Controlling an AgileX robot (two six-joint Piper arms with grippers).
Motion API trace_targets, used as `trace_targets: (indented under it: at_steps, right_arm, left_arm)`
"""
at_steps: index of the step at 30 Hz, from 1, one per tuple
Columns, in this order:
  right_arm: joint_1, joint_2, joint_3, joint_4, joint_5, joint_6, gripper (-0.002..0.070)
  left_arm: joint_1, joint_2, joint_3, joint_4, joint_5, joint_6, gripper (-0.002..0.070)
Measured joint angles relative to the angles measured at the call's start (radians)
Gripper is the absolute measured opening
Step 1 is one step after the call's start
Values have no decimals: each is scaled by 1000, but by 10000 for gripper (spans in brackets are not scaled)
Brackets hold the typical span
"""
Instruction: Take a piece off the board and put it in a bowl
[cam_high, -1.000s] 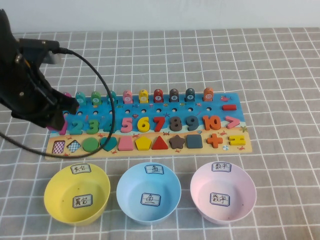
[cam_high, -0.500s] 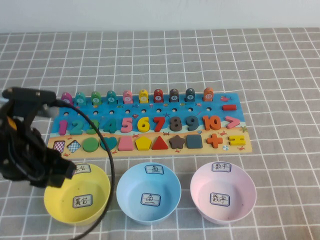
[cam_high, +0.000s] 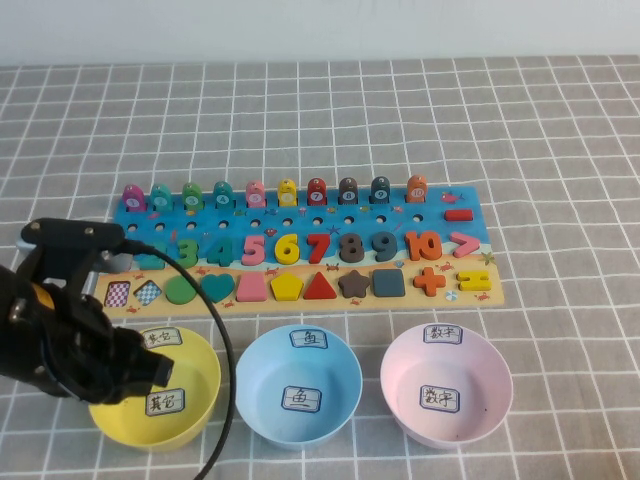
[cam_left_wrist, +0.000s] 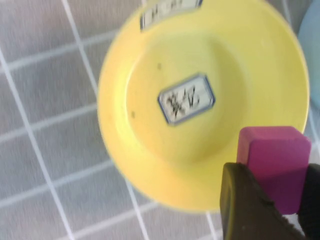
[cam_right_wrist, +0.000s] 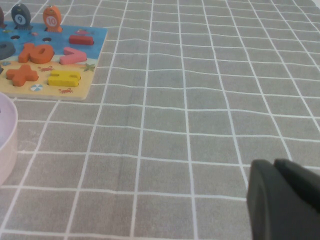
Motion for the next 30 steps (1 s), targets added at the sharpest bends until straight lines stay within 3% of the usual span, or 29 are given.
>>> trace_targets:
  at_steps: [6, 30]
  right_arm:
    - [0, 0, 0, 0, 0, 0, -17]
    - [0, 0, 0, 0, 0, 0, -17]
  left_arm:
    - [0, 24, 4, -2, -74, 0, 188]
    - [0, 218, 4, -2, -77, 0, 188]
